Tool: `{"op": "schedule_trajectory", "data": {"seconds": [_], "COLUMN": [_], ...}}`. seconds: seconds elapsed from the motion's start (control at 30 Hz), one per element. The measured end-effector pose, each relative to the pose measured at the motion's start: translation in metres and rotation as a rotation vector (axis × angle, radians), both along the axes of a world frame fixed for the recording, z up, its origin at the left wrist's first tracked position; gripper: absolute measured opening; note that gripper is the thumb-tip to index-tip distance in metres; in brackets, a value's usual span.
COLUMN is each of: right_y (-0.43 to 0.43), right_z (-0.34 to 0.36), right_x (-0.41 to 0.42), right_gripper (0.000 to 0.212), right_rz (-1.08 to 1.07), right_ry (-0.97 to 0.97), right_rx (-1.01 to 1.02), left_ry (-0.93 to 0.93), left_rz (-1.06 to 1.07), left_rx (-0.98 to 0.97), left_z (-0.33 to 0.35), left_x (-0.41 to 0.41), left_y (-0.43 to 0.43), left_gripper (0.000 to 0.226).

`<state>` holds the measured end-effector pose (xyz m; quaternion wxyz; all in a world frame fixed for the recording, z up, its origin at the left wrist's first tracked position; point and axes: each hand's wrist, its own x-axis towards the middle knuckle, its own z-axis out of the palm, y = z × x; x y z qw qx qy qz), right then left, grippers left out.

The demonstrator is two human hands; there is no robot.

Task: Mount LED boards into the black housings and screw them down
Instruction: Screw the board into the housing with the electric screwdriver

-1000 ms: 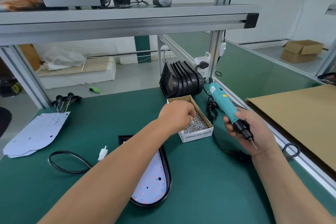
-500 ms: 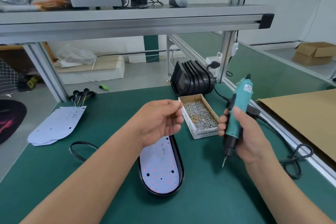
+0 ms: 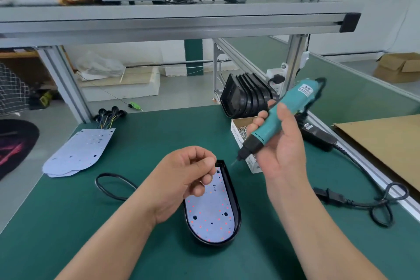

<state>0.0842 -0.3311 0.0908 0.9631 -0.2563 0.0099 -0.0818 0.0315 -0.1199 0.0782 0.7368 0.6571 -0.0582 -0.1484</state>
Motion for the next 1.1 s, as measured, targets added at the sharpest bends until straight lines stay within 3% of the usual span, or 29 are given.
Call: {"op": "schedule_trajectory", "data": {"seconds": [0.1, 0.4, 0.53, 0.6, 1.1], "right_y": [0.003, 0.011, 0.013, 0.012, 0.013], "right_z": [-0.005, -0.012, -0.013, -0.014, -0.016], "right_x": [-0.003, -0.018, -0.02, -0.02, -0.02], "right_gripper": [0.033, 0.021, 0.007, 0.007, 0.005], "right_rz": [-0.02, 0.049, 0.084, 0.08, 0.057], "right_ry": [-0.02, -0.196, -0.238, -0.23, -0.22], "right_rx": [0.076, -0.006, -0.028, -0.01, 0.002], "left_ry": [-0.078, -0.133, -0.139, -0.144, -0.153], "left_rz": [0.003, 0.007, 0.019, 0.043, 0.117], "left_rx": [0.141, 0.271, 0.261, 0.253, 0.241], "left_z": [-0.004, -0.019, -0.02, -0.022, -0.026], "left_x": [-0.002, -0.005, -0.005, -0.005, -0.007], "left_y": [0.006, 0.007, 0.005, 0.004, -0.002], "left_gripper": [0.005, 0.012, 0.002, 0.01, 0.002]}}
